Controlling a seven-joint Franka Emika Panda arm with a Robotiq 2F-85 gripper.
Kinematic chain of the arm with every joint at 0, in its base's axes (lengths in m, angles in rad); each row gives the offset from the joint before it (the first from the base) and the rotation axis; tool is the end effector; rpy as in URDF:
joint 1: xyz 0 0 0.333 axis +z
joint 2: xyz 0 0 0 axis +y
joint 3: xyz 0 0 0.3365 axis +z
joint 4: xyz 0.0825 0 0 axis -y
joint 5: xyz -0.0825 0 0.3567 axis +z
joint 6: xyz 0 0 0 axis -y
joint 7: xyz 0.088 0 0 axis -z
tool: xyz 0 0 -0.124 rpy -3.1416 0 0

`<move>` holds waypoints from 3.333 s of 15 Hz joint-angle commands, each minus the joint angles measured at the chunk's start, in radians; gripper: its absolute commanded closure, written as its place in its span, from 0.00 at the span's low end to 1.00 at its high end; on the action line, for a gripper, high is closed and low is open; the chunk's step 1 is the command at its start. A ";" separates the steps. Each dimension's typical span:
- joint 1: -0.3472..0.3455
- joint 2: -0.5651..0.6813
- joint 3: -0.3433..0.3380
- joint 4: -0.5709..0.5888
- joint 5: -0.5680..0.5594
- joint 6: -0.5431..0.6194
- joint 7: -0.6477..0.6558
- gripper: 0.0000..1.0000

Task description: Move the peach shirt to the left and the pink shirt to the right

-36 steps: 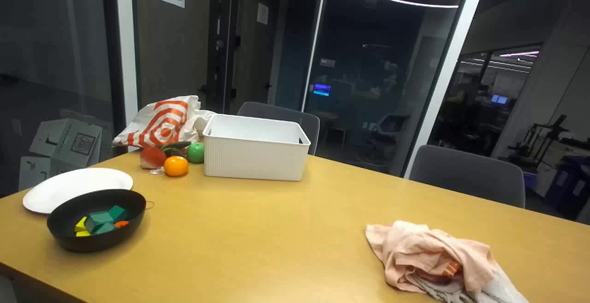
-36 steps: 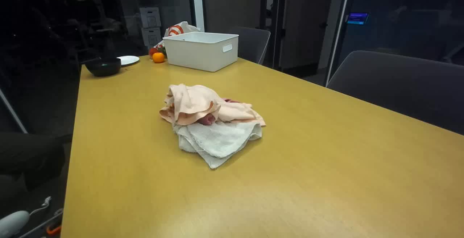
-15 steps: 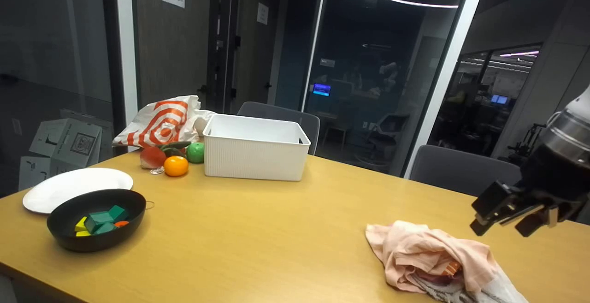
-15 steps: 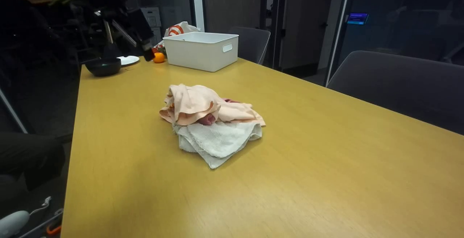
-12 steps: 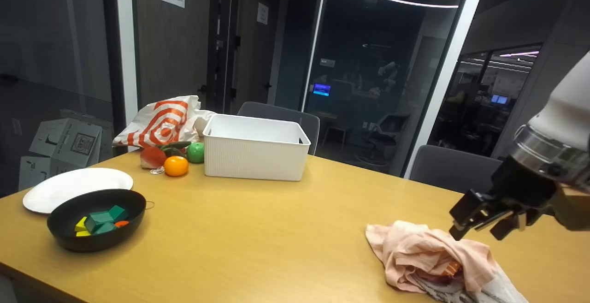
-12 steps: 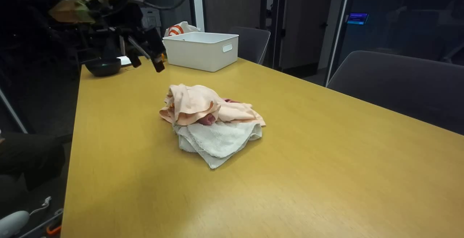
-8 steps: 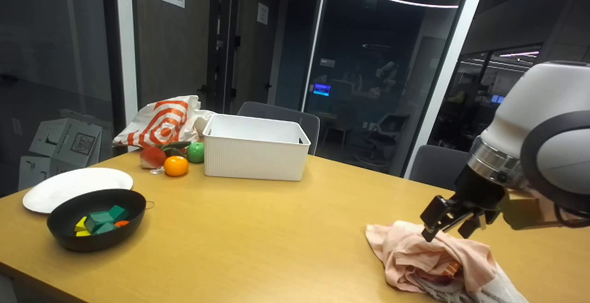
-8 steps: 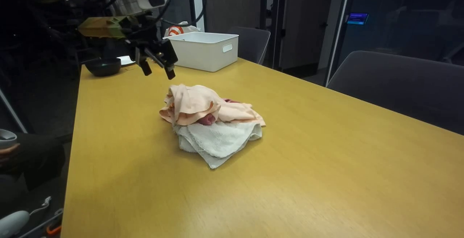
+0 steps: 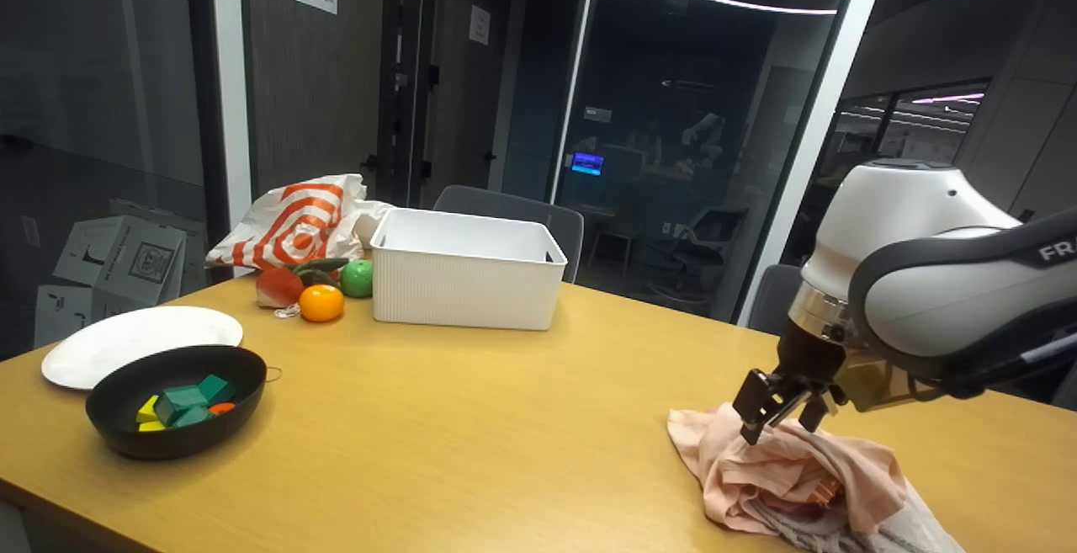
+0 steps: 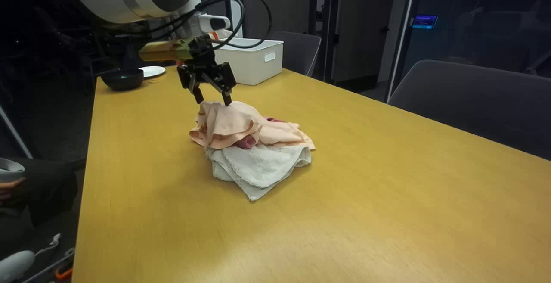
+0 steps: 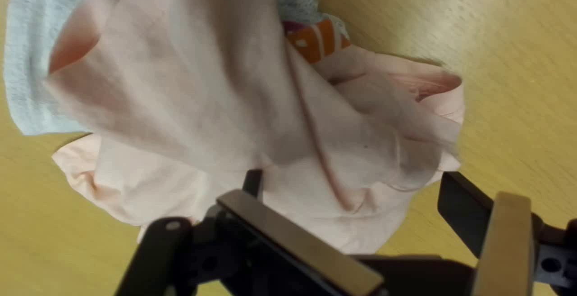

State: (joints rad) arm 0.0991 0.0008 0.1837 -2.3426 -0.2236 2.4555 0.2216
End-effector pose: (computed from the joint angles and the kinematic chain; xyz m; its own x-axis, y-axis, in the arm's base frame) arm 0.4782 0.1365 0.3663 0.9641 0.2312 0.1306 0.2141 -0.9677 0.1332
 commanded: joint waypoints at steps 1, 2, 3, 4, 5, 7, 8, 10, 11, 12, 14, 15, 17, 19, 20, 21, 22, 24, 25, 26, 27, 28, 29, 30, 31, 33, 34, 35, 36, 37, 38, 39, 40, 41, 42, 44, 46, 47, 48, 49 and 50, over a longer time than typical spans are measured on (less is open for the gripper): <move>0.013 0.045 -0.027 0.080 -0.040 -0.056 0.003 0.25; 0.016 0.046 -0.031 0.087 -0.039 -0.060 -0.002 0.26; 0.017 0.048 -0.034 0.094 -0.035 -0.067 -0.008 0.30; 0.017 0.048 -0.034 0.102 -0.012 -0.099 -0.023 0.37; 0.018 0.046 -0.033 0.111 0.019 -0.144 -0.044 0.47; 0.019 0.037 -0.029 0.127 0.104 -0.250 -0.098 0.64; 0.020 0.033 -0.028 0.132 0.128 -0.286 -0.129 0.70; 0.024 0.029 -0.027 0.142 0.153 -0.345 -0.168 0.33; 0.026 0.032 -0.027 0.145 0.157 -0.362 -0.175 0.33; 0.029 0.035 -0.026 0.148 0.150 -0.374 -0.177 0.27; 0.037 0.043 -0.023 0.150 0.136 -0.387 -0.169 0.12; 0.044 0.051 -0.020 0.148 0.118 -0.369 -0.142 0.05; 0.053 0.065 -0.017 0.148 0.104 -0.336 -0.117 0.00; 0.060 0.076 -0.018 0.150 0.091 -0.309 -0.099 0.29; 0.063 0.077 -0.019 0.149 0.083 -0.298 -0.091 0.29; 0.066 0.078 -0.020 0.147 0.069 -0.287 -0.079 0.35; 0.068 0.077 -0.021 0.146 0.054 -0.279 -0.069 0.45; 0.072 0.071 -0.024 0.141 -0.012 -0.259 -0.030 0.59; 0.073 0.068 -0.024 0.140 -0.046 -0.255 -0.009 0.68; 0.074 0.066 -0.025 0.139 -0.070 -0.252 0.006 0.75; 0.074 0.064 -0.025 0.140 -0.082 -0.254 0.022 0.84; 0.074 0.063 -0.024 0.141 -0.085 -0.256 0.032 0.90; 0.074 0.062 -0.023 0.143 -0.082 -0.259 0.037 0.93; 0.074 0.062 -0.023 0.146 -0.076 -0.268 0.041 0.95; 0.073 0.063 -0.023 0.150 -0.068 -0.276 0.047 0.97; 0.073 0.061 -0.024 0.157 -0.066 -0.295 0.068 0.94; 0.072 0.057 -0.025 0.158 -0.065 -0.294 0.077 0.93; 0.073 0.048 -0.026 0.157 -0.076 -0.283 0.090 0.93; 0.075 0.031 -0.026 0.156 -0.098 -0.271 0.112 0.92; 0.077 0.018 -0.025 0.157 -0.126 -0.265 0.134 0.92; 0.080 -0.002 -0.023 0.157 -0.164 -0.256 0.161 0.92; 0.081 -0.018 -0.020 0.159 -0.196 -0.251 0.185 0.93; 0.083 -0.038 -0.015 0.157 -0.239 -0.244 0.214 0.94; 0.084 -0.056 -0.009 0.157 -0.282 -0.237 0.245 0.93; 0.085 -0.076 -0.001 0.156 -0.320 -0.227 0.270 0.94; 0.085 -0.110 0.020 0.162 -0.398 -0.205 0.321 0.93; 0.083 -0.135 0.046 0.185 -0.475 -0.195 0.368 0.93; 0.082 -0.144 0.059 0.200 -0.515 -0.190 0.385 0.92; 0.081 -0.150 0.071 0.219 -0.554 -0.189 0.405 0.94; 0.082 -0.157 0.083 0.240 -0.591 -0.186 0.421 0.93; 0.081 -0.157 0.093 0.263 -0.635 -0.183 0.443 0.94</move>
State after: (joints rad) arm 0.1819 -0.1378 0.2492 -2.1373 -0.7536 2.2597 0.6041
